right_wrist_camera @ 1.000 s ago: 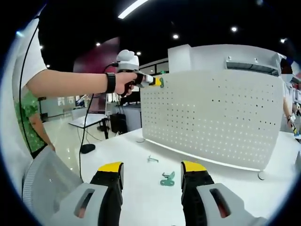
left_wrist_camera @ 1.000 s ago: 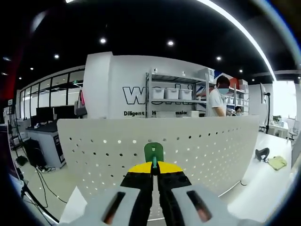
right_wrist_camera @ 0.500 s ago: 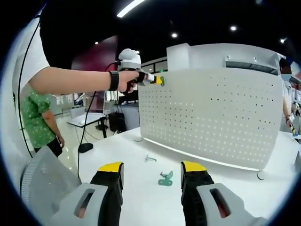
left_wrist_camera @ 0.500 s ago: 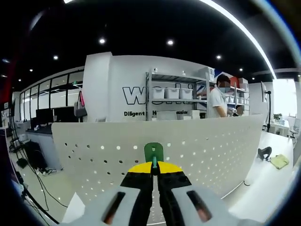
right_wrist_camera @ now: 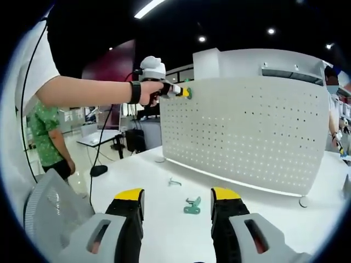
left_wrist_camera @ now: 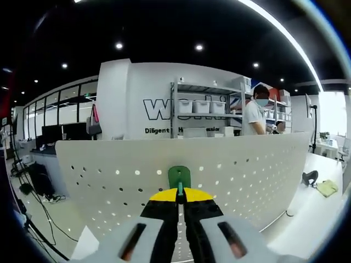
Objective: Insert the hook assembly into the mounting plate slot until the hook locks in place.
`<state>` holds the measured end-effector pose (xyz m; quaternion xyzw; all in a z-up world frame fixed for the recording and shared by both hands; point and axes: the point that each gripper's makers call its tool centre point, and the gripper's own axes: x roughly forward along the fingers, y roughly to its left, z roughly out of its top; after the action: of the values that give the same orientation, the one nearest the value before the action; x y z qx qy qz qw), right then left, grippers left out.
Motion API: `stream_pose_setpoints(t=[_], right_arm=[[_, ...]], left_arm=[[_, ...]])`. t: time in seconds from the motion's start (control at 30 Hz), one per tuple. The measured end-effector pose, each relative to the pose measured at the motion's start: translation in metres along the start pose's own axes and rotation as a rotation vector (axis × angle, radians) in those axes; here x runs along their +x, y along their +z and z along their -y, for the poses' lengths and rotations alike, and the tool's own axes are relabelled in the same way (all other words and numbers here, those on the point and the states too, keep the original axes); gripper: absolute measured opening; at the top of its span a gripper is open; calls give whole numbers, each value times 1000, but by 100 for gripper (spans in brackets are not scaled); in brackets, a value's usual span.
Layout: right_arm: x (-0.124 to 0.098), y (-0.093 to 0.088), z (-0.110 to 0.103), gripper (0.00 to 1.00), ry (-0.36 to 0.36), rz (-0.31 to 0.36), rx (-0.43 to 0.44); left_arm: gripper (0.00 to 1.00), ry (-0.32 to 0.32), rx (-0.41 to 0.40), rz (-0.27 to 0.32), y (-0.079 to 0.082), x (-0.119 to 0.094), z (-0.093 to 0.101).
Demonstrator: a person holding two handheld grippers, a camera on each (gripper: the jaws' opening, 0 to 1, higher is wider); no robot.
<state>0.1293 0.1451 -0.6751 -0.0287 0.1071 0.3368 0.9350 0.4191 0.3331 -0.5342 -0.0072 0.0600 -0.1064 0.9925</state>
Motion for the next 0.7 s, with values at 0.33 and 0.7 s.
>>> stream_pose_setpoints(t=[0.33, 0.7], right_arm=[[2, 0, -1, 49, 2, -6, -2], [3, 1, -3, 49, 10, -3, -1]], left_arm=[[2, 13, -18, -8, 0, 6, 0], [3, 49, -37, -27, 2, 7, 3]])
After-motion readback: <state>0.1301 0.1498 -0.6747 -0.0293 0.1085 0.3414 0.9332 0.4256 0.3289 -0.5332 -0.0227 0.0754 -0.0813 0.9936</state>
